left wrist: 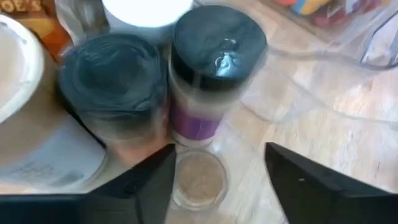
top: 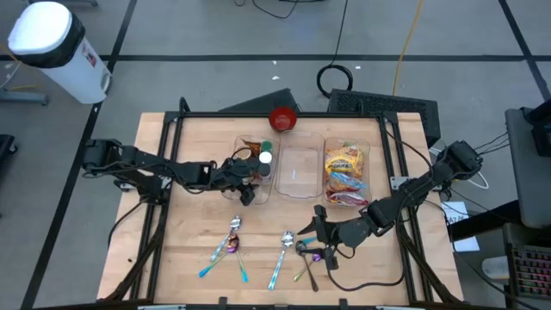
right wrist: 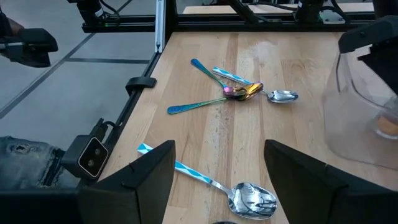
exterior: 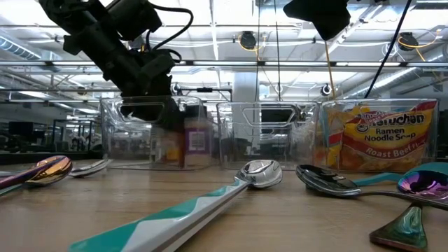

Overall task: Pick & Place Food Item
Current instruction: Put the brown seasoning bottle into the left transparent bin, then adjust the left transparent bin

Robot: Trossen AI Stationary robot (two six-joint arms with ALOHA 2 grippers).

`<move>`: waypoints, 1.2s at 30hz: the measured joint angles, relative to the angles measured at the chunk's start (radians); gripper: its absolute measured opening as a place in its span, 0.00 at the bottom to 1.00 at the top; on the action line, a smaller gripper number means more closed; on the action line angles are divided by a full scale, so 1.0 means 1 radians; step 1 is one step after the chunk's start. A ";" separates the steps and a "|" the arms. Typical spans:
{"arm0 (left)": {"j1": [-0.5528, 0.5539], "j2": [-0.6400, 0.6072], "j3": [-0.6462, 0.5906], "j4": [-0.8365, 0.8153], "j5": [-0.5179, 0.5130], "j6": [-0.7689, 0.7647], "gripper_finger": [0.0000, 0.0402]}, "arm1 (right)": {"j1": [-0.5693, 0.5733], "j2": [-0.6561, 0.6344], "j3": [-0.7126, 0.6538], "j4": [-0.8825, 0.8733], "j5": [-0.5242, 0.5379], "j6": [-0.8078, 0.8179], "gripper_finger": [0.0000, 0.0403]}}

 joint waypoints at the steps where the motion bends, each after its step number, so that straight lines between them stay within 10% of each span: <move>1: 0.000 0.000 0.001 0.003 -0.001 0.000 0.58 | 0.000 0.000 0.000 0.000 0.000 0.000 0.59; 14: 0.000 -0.022 0.001 -0.003 0.058 0.023 0.03 | 0.000 0.000 0.000 0.000 0.000 0.000 0.59; 26: -0.093 -0.255 0.001 -0.246 -0.021 -0.052 0.02 | 0.008 0.000 0.000 -0.025 -0.002 0.013 0.59; 36: -0.345 -0.339 0.000 -0.806 -0.329 -0.618 0.02 | 0.018 0.000 0.000 -0.029 -0.003 0.027 0.59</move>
